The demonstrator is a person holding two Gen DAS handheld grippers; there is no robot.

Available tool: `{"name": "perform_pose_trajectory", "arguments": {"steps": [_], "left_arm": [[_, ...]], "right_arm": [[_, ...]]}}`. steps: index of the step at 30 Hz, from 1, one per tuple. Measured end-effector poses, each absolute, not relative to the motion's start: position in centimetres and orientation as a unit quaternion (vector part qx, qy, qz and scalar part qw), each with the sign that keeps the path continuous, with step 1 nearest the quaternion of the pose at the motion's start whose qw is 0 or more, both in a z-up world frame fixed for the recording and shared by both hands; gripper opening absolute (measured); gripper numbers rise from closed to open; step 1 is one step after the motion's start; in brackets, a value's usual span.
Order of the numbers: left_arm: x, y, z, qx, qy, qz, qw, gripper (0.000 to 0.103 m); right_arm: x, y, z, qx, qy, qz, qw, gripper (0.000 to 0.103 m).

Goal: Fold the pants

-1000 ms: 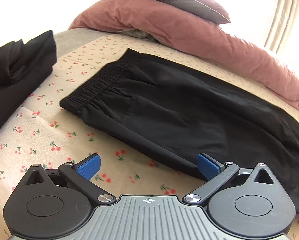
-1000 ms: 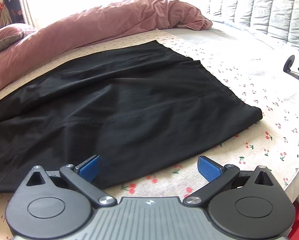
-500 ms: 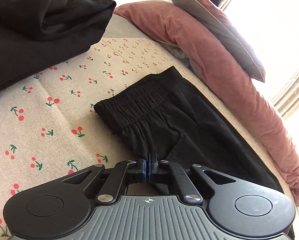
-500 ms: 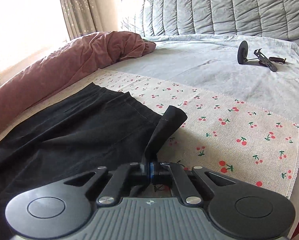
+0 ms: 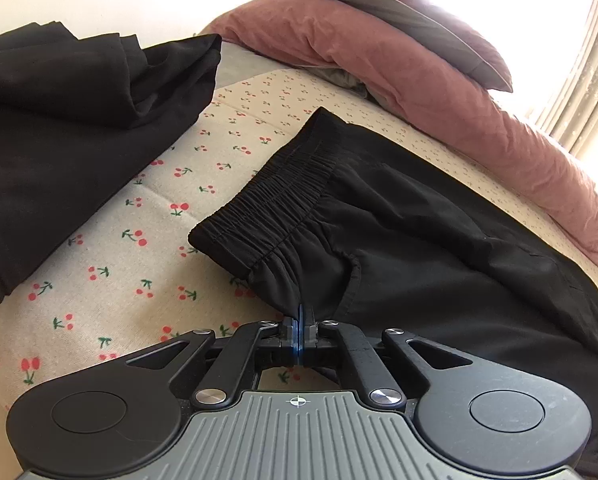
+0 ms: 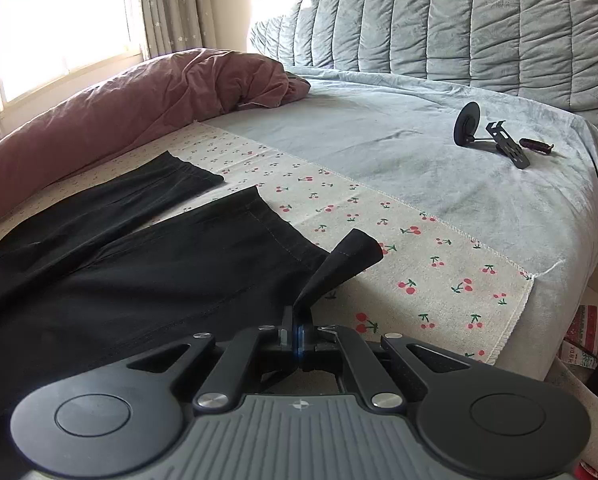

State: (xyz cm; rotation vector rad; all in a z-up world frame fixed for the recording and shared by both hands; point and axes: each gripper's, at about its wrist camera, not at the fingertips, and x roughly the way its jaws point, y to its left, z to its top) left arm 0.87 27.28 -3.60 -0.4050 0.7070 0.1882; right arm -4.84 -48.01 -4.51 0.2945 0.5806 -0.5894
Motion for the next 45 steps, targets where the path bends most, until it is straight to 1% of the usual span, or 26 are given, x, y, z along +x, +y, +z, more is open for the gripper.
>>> {"name": "perform_pose_trajectory", "arguments": {"steps": [3,5,8,9,10,11,12,13,14,15,16,17,23,26,30,32,35,39,43,45], "left_arm": [[-0.3,27.5,-3.9,-0.184,0.356,0.088,0.912,0.002],[-0.6,27.4,-4.5,-0.164,0.374,0.083,0.909,0.006],[-1.1,26.7,-4.4,-0.119,0.38,0.081,0.914,0.009],[-1.4,26.4,-4.1,-0.108,0.382,0.085,0.914,0.011],[-1.7,26.1,-3.7,-0.099,0.381,0.092,0.915,0.02],[-2.1,25.7,-3.3,-0.088,0.376,0.103,0.917,0.043],[-2.7,25.4,-2.8,-0.078,0.367,0.112,0.92,0.058],[-3.3,25.0,-2.2,-0.068,0.35,0.115,0.927,0.079],[-4.0,24.5,-1.6,-0.06,0.33,0.112,0.935,0.081],[-4.3,23.9,-1.0,-0.053,0.319,0.106,0.94,0.082],[-4.3,23.5,-0.6,-0.047,0.316,0.099,0.942,0.085],[-4.3,23.0,-0.3,-0.043,0.316,0.09,0.943,0.088],[-2.1,19.5,0.5,-0.025,0.327,0.039,0.944,0.091],[-0.4,17.8,1.3,0.003,0.324,0.021,0.946,0.097],[3.1,15.6,2.4,0.043,0.328,-0.012,0.944,0.097],[5.5,14.8,2.7,0.057,0.343,-0.03,0.937,0.099],[9.5,13.9,2.8,0.053,0.355,-0.057,0.931,0.099],[14.9,12.9,2.6,0.055,0.343,-0.083,0.934,0.099],[21.4,12.0,1.3,0.091,0.334,-0.095,0.933,0.099],[24.2,11.5,0.6,0.107,0.336,-0.101,0.93,0.097]], "right_arm": [[-5.4,-48.3,-4.9,0.133,0.294,-0.297,0.899,0.0],[-5.3,-48.4,-5.3,0.121,0.307,-0.307,0.893,0.0],[-5.1,-48.4,-5.4,0.092,0.319,-0.327,0.885,0.001],[-5.1,-48.5,-5.2,0.087,0.32,-0.335,0.882,0.015],[-5.2,-48.5,-5.0,0.084,0.318,-0.344,0.88,0.032],[-5.4,-48.6,-4.7,0.082,0.313,-0.353,0.878,0.039],[-5.8,-48.5,-4.2,0.08,0.305,-0.357,0.879,0.047],[-6.0,-48.4,-3.7,0.078,0.297,-0.354,0.883,0.05],[-6.1,-48.2,-3.3,0.074,0.294,-0.351,0.886,0.053],[-6.0,-47.9,-2.9,0.07,0.294,-0.348,0.887,0.065],[-5.9,-47.7,-2.6,0.067,0.293,-0.345,0.889,0.073],[-5.7,-47.5,-2.3,0.064,0.289,-0.339,0.893,0.074],[-3.0,-46.6,-0.6,0.086,0.285,-0.29,0.909,0.079],[-0.8,-46.5,0.3,0.092,0.29,-0.265,0.915,0.083],[2.5,-47.1,1.4,0.1,0.298,-0.23,0.921,0.086],[4.3,-47.6,1.8,0.103,0.301,-0.205,0.926,0.088],[7.1,-48.5,2.2,0.111,0.31,-0.182,0.926,0.089],[11.9,-49.2,2.2,0.101,0.327,-0.156,0.927,0.09],[16.9,-49.5,1.7,0.078,0.34,-0.142,0.926,0.091],[19.4,-49.8,1.2,0.074,0.338,-0.137,0.928,0.091]]}}
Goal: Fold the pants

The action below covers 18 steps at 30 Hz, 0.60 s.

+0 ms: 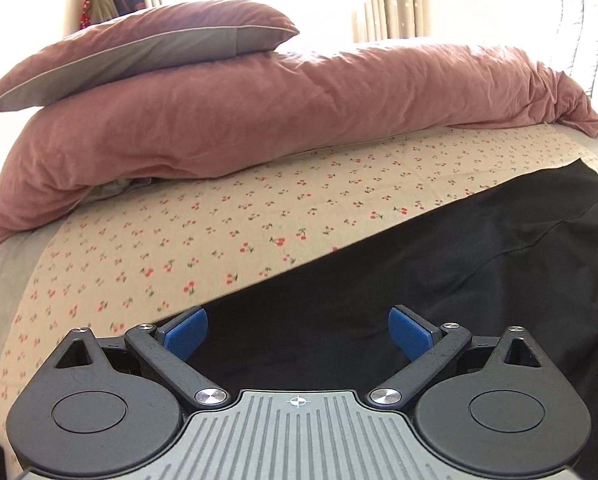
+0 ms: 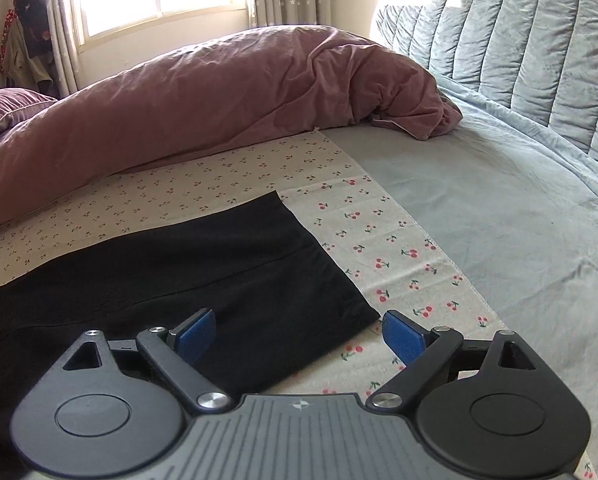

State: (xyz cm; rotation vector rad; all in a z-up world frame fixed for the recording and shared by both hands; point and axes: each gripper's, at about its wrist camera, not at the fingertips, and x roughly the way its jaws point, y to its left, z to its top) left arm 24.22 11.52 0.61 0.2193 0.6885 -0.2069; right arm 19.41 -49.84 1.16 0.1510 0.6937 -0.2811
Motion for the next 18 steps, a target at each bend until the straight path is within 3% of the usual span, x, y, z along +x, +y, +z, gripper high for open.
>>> {"name": "perform_pose_trajectory", "arguments": {"steps": [6,9,12,14,17,18], "left_arm": [[31.2,10.0,-1.6,0.096,0.345,-0.16,0.92,0.086],[33.3,9.5,-3.2,0.101,0.361,-0.183,0.909,0.072],[35.1,9.2,-4.5,0.109,0.374,-0.193,0.901,0.059],[35.7,9.2,-5.1,0.116,0.379,-0.189,0.899,0.036],[35.9,9.3,-5.5,0.114,0.377,-0.194,0.898,0.025],[35.9,9.3,-5.4,0.107,0.38,-0.2,0.897,0.021]], "right_arm": [[27.3,-50.9,-1.8,0.089,0.35,-0.117,0.925,0.087],[30.3,-51.2,-3.0,0.071,0.353,-0.132,0.924,0.087],[32.9,-52.1,-3.6,0.058,0.357,-0.154,0.92,0.075],[34.4,-53.1,-4.1,0.068,0.362,-0.167,0.915,0.068],[35.1,-53.7,-4.7,0.087,0.35,-0.17,0.917,0.058],[35.2,-53.6,-4.9,0.088,0.339,-0.17,0.921,0.049]]}}
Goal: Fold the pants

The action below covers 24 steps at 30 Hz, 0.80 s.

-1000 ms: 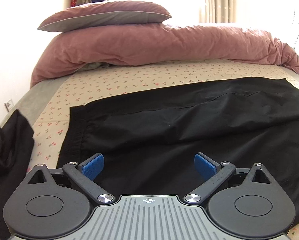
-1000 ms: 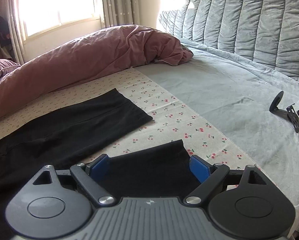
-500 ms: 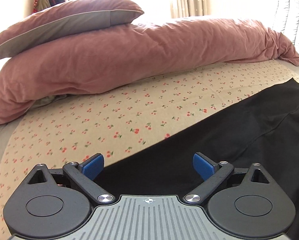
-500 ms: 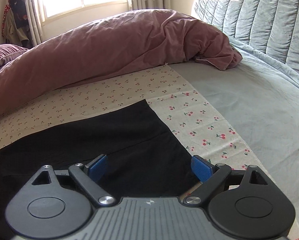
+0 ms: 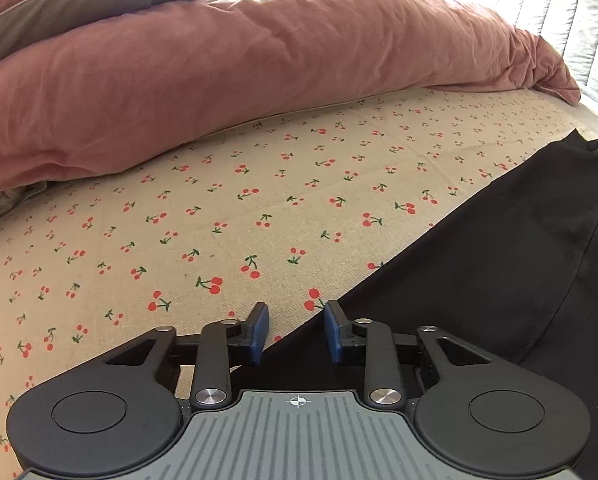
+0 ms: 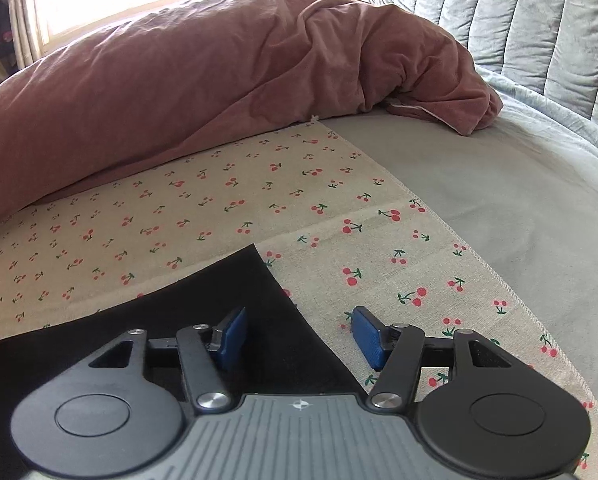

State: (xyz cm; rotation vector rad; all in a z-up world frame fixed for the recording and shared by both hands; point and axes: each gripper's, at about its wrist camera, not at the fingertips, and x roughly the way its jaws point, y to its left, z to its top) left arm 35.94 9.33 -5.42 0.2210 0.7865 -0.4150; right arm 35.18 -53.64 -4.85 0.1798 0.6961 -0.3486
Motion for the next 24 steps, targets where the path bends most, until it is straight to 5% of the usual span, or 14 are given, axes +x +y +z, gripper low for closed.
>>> {"name": "perform_pose_trajectory", "arguments": {"steps": [1,4,14,17,18,19,21,24], "left_arm": [[35.9,9.4,-5.4,0.103,0.381,-0.206,0.895,0.014],[35.4,8.8,-5.3,0.117,0.381,-0.217,0.891,0.004],[35.0,8.5,-4.4,0.087,0.317,-0.19,0.925,0.0],[35.9,7.7,-5.7,0.094,0.341,-0.17,0.92,0.003],[35.9,7.4,-6.0,0.105,0.347,-0.16,0.918,0.007],[35.7,7.1,-6.0,0.113,0.339,-0.152,0.922,0.01],[35.1,6.8,-5.3,0.117,0.333,-0.139,0.925,0.016],[33.1,6.0,-3.9,0.111,0.324,-0.141,0.929,0.036]], "right_arm": [[35.1,-53.4,-5.0,0.086,0.331,-0.167,0.925,0.03],[35.2,-52.5,-5.0,0.074,0.321,-0.143,0.933,0.003],[35.0,-52.8,-3.2,0.067,0.251,-0.16,0.952,0.001],[36.0,-53.0,-3.9,0.069,0.273,-0.174,0.944,0.006],[36.1,-53.0,-4.1,0.068,0.283,-0.183,0.939,0.014],[36.0,-53.0,-4.2,0.068,0.286,-0.191,0.936,0.034],[34.8,-52.8,-3.8,0.071,0.276,-0.197,0.938,0.051],[33.1,-51.4,-3.0,0.05,0.277,-0.164,0.945,0.051]]}}
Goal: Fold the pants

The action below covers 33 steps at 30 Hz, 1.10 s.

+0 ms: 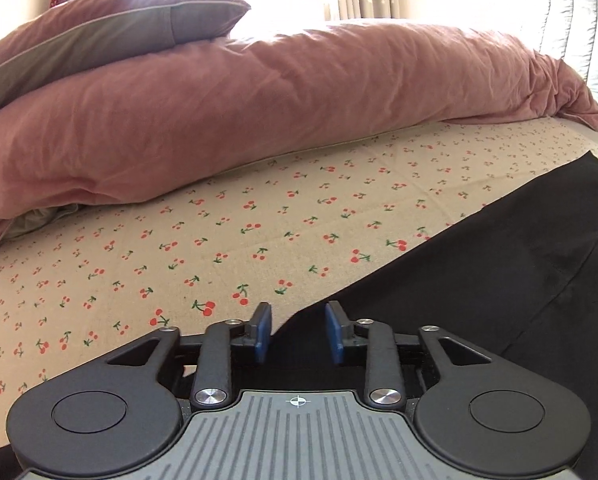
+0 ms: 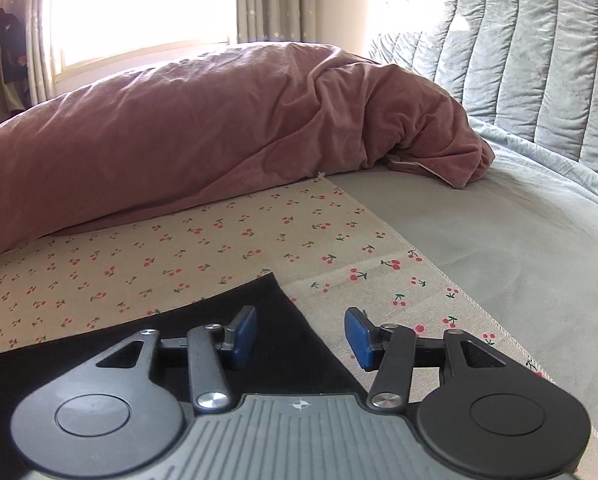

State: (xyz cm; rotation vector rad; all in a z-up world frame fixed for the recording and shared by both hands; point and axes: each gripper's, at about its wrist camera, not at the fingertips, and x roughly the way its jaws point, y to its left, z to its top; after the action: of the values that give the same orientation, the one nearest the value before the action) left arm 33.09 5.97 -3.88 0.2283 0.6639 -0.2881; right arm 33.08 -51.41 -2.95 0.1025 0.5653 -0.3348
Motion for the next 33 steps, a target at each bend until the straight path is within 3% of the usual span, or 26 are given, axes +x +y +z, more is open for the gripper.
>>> {"name": "perform_pose_trajectory", "arguments": {"steps": [5,11,13,15,20,22,33], "left_arm": [[28.3,3.6,-3.0,0.095,0.322,-0.215,0.917,0.048],[22.9,4.0,-5.2,0.126,0.347,-0.223,0.902,0.051],[21.9,5.8,-5.6,0.109,0.351,-0.21,0.906,0.067],[21.4,7.7,-5.6,0.102,0.357,-0.183,0.91,0.068],[19.9,11.4,-3.7,0.091,0.369,-0.125,0.917,0.069],[19.5,12.3,-2.7,0.094,0.355,-0.115,0.923,0.073],[24.7,18.7,-2.4,0.075,0.356,-0.008,0.932,0.075]], "right_arm": [[29.6,-47.8,-3.0,0.013,0.309,-0.082,0.948,0.05],[25.9,-49.8,-4.9,0.019,0.346,-0.078,0.935,0.05],[24.6,-51.4,-5.2,0.017,0.343,-0.085,0.935,0.05],[23.7,-52.9,-4.9,0.02,0.351,-0.113,0.929,0.049],[22.1,-53.1,-2.9,0.008,0.366,-0.149,0.918,0.058],[20.8,-52.2,-1.6,0.029,0.349,-0.118,0.929,0.071],[22.6,-39.8,2.1,0.004,0.341,0.006,0.94,0.083]]}}
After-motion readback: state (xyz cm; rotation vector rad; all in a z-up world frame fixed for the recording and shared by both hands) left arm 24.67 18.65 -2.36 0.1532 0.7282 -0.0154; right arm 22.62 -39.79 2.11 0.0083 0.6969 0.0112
